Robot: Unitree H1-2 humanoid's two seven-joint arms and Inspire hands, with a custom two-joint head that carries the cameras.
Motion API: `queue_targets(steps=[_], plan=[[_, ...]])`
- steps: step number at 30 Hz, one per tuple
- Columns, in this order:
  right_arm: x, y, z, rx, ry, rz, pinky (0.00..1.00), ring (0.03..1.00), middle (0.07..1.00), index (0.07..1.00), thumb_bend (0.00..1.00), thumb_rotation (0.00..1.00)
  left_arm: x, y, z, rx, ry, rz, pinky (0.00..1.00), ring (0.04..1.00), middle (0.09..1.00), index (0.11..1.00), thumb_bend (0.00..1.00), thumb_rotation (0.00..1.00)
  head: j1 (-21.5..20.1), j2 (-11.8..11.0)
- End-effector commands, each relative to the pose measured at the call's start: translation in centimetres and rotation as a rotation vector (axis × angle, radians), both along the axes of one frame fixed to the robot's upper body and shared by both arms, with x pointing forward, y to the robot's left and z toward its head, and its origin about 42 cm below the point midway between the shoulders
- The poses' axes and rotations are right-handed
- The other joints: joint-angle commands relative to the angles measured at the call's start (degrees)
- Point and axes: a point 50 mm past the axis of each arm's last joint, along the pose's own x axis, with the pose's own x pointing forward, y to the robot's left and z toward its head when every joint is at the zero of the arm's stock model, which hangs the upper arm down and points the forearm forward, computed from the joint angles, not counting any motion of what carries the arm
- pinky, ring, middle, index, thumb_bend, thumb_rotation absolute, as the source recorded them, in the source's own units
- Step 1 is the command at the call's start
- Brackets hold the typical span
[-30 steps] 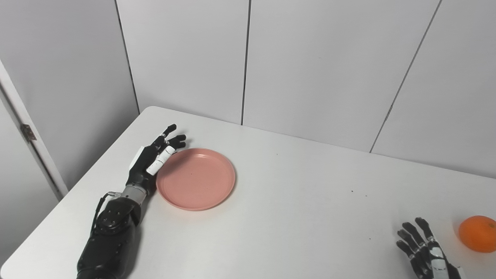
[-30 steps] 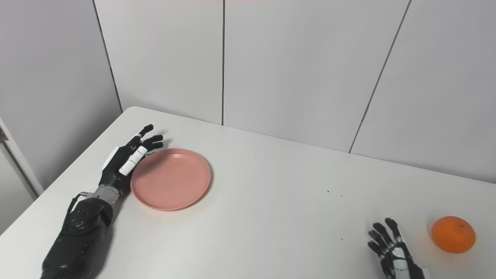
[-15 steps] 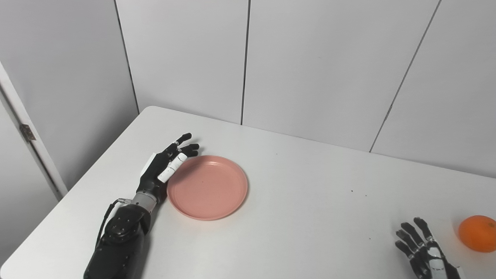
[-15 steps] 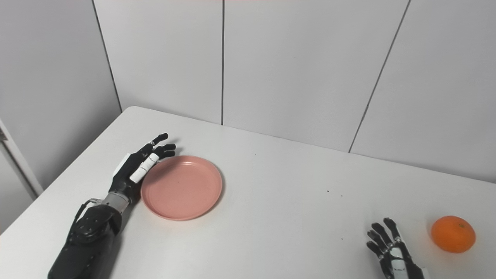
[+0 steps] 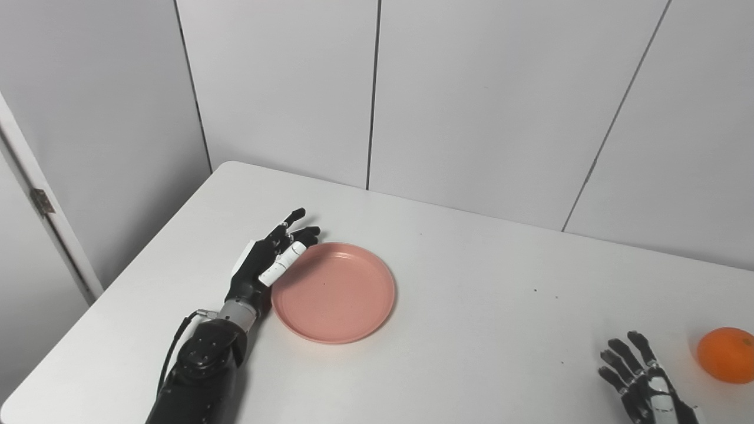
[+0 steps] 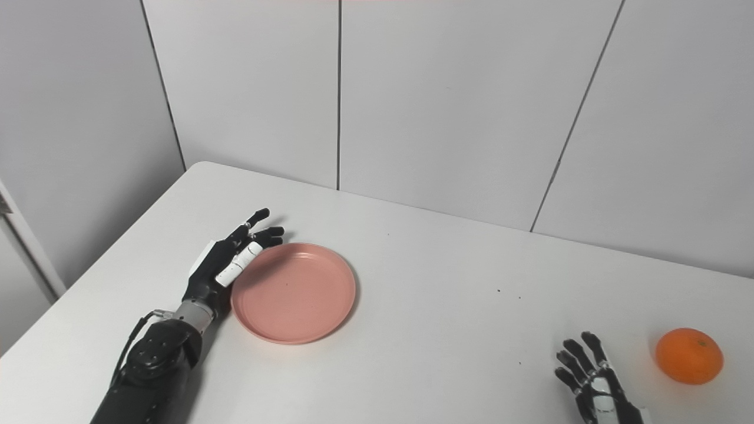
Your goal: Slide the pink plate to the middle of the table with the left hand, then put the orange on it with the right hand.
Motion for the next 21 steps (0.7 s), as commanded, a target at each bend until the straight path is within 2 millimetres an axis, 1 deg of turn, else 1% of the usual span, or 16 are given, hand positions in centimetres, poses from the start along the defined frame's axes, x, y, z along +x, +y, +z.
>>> queue_targets(steps=[1, 3, 7, 8, 10, 14, 16, 18, 21], plan=[[-3.2, 1.3, -4.2, 0.059, 0.161, -0.011, 0.88, 0.884, 0.892, 0.942, 0.81, 0.88, 0.2, -1.2, 0.6, -0.012, -0.018, -0.025, 0.76, 0.814, 0.790, 0.889, 1.00, 0.64, 0.0, 0.1], [-3.2, 1.3, -4.1, 0.058, 0.161, -0.011, 0.88, 0.882, 0.889, 0.942, 0.81, 0.89, 0.0, -1.9, 0.5, -0.024, -0.021, -0.026, 0.77, 0.820, 0.791, 0.886, 1.00, 0.63, 0.1, 0.2], [-3.3, 1.3, -4.1, 0.056, 0.161, -0.011, 0.87, 0.882, 0.889, 0.941, 0.81, 0.89, -0.1, -3.1, 0.2, -0.053, -0.025, -0.024, 0.74, 0.809, 0.783, 0.871, 1.00, 0.65, -0.1, 0.3], [-3.3, 1.3, -4.1, 0.055, 0.161, -0.011, 0.87, 0.881, 0.889, 0.941, 0.81, 0.89, -0.2, -3.4, 0.1, -0.065, -0.024, -0.025, 0.76, 0.809, 0.781, 0.867, 1.00, 0.64, -0.1, 0.3], [-3.2, 1.4, -4.0, 0.054, 0.162, -0.013, 0.87, 0.876, 0.885, 0.936, 0.81, 0.89, -0.3, -4.0, 0.1, -0.074, -0.023, -0.028, 0.76, 0.806, 0.780, 0.866, 1.00, 0.64, -0.1, 0.4], [-3.2, 1.5, -3.9, 0.058, 0.160, -0.011, 0.87, 0.874, 0.882, 0.930, 0.82, 0.88, -0.4, -4.9, 0.1, -0.102, -0.019, -0.031, 0.77, 0.810, 0.785, 0.868, 0.99, 0.63, -0.2, 0.6], [-3.2, 1.6, -3.8, 0.059, 0.158, -0.010, 0.87, 0.878, 0.885, 0.933, 0.81, 0.89, -0.5, -5.3, -0.1, -0.114, -0.016, -0.028, 0.75, 0.811, 0.787, 0.869, 1.00, 0.63, -0.2, 0.6], [-3.2, 1.6, -3.8, 0.061, 0.157, -0.009, 0.87, 0.878, 0.886, 0.935, 0.81, 0.89, -0.6, -5.8, -0.2, -0.124, -0.014, -0.023, 0.74, 0.800, 0.770, 0.871, 1.00, 0.63, -0.2, 0.7], [-3.2, 1.7, -3.7, 0.061, 0.156, -0.009, 0.88, 0.879, 0.887, 0.935, 0.81, 0.89, -0.8, -6.5, -0.2, -0.141, -0.010, -0.025, 0.76, 0.802, 0.767, 0.874, 1.00, 0.63, -0.4, 0.8]])
